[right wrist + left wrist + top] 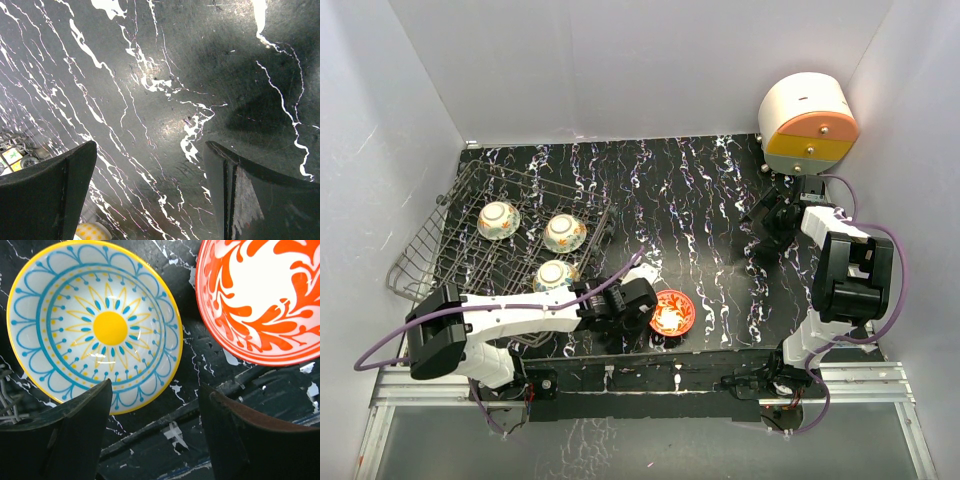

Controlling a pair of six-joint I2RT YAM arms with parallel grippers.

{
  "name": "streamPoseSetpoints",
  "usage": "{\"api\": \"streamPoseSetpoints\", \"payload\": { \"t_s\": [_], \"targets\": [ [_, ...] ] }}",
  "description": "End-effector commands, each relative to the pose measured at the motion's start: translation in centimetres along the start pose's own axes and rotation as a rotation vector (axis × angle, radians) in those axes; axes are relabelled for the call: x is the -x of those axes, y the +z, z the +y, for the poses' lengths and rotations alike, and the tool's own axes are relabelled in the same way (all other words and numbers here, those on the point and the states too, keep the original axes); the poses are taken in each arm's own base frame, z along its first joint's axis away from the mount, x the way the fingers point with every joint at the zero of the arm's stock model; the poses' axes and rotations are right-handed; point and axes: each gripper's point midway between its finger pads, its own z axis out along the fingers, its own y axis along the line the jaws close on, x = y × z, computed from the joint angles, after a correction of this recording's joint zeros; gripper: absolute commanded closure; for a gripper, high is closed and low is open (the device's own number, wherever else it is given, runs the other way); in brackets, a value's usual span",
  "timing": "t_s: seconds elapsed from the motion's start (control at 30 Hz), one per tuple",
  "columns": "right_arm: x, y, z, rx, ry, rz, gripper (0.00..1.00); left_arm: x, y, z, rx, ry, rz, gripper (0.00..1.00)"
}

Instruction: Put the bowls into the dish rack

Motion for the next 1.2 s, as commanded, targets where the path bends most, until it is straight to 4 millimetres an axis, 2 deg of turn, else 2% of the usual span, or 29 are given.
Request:
{"api": "streamPoseSetpoints", "payload": {
  "t_s": [0.0,0.17,0.37,0.6,0.67,0.73,0.8,0.87,0.97,1.03,1.1,1.17],
  "targets": [
    [1.0,-1.1,1.5,0.053,-0.034,-0.056,0.1,1.1,0.9,0.7,0.039,0.051,-0.072,0.35],
    [1.2,-1.2,1.5,0.051,-0.036,-0.061,0.1,0.7,2.0,0.5,0.038,0.077,-0.06,0.39],
    [1.2,-1.1,1.4,0.048,-0.038,-0.057,0.1,-0.3,3.0,0.5,0.038,0.1,-0.034,0.53],
    [1.3,-1.1,1.4,0.045,-0.041,-0.061,0.1,-1.1,3.1,1.0,0.054,0.1,-0.017,0.8],
    [1.3,-1.1,1.4,0.045,-0.042,-0.06,0.1,-1.1,3.1,1.0,0.056,0.1,-0.014,0.99],
    [1.4,-1.1,1.5,0.046,-0.042,-0.063,0.1,-0.6,2.8,0.9,0.054,0.099,-0.022,1.0],
    [1.5,-1.2,1.5,0.044,-0.042,-0.065,0.1,0.4,2.1,0.6,0.045,0.104,-0.042,1.0],
    [1.7,-1.3,1.6,0.043,-0.042,-0.07,0.1,2.7,0.7,-0.1,0.024,0.11,-0.088,1.0],
    [1.8,-1.4,1.7,0.043,-0.041,-0.076,0.1,7.6,-2.6,-1.7,-0.027,0.113,-0.194,1.0],
    [1.8,-1.4,1.7,0.043,-0.037,-0.077,0.1,11.9,-5.8,-2.7,-0.065,0.098,-0.302,1.0],
    [1.8,-1.5,1.8,0.047,-0.032,-0.076,0.1,15.0,-7.9,-2.4,-0.069,0.061,-0.377,1.0],
    [1.9,-1.6,2.1,0.055,-0.03,-0.078,0.1,17.4,-8.9,-0.4,-0.075,-0.029,-0.423,1.0]
  ]
}}
